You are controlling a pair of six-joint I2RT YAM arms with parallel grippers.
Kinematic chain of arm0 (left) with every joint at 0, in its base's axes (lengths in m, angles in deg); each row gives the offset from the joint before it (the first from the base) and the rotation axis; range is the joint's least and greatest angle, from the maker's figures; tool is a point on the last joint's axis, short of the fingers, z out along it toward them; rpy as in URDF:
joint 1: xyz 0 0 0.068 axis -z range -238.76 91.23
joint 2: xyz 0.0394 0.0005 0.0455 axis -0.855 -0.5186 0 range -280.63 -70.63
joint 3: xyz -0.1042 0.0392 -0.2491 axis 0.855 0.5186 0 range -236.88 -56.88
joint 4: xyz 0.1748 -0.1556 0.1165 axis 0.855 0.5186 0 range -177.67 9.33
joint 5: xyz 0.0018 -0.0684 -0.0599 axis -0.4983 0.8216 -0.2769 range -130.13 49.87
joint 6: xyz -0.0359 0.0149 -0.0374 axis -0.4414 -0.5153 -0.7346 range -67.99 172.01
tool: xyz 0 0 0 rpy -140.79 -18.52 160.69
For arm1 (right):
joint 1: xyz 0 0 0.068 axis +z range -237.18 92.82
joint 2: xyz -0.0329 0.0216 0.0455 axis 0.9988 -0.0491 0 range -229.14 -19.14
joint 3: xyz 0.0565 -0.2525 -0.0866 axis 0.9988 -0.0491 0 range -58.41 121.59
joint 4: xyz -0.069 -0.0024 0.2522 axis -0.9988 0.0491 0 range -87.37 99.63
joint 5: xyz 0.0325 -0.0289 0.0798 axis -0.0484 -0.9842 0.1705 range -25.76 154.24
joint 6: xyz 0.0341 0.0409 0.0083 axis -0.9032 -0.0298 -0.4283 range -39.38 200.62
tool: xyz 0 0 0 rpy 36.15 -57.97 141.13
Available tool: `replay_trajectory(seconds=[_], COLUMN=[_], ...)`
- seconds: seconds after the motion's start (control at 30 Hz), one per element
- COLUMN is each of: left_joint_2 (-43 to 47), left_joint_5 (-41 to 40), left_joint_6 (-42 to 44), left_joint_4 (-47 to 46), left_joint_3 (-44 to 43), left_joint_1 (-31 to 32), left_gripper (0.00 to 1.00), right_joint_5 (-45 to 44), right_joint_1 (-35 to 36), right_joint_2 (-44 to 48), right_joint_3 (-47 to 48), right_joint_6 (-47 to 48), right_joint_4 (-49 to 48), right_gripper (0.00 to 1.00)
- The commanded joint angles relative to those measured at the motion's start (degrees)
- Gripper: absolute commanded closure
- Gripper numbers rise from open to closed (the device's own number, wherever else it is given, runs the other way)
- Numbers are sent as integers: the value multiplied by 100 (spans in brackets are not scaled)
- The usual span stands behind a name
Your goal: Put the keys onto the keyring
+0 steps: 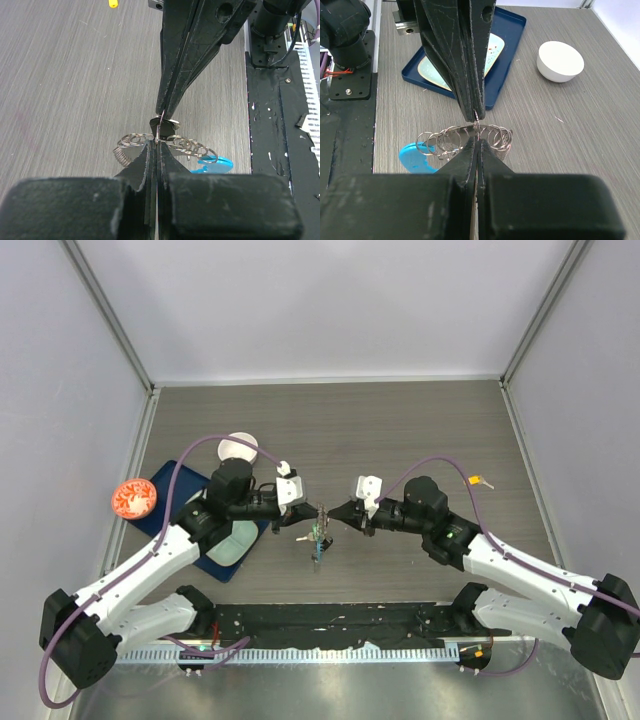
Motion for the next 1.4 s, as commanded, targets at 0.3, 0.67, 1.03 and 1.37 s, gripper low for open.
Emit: replay_trajectory(seconds=[0.3,0.67,1.03,1.37], left_joint_2=[4,-49,-181,-234], left_joint_5=[276,425,750,794], left_joint_6=[-46,-73,-38,-29], left_joint_4=[-370,-335,-98,69], left_joint_3=[-125,-160,-301,-406], left_joint_1=[-3,-3,-3,6], left_gripper=[100,100,100,100], right_joint_5=[108,223,355,284], right_joint_1=[41,59,120,182], right_joint_2=[108,64,11,-68], right_joint_3=[239,300,406,502], right_joint_6=[40,84,172,199], right_joint_4=[-263,-202,-52,-17], right_gripper=[99,99,99,99])
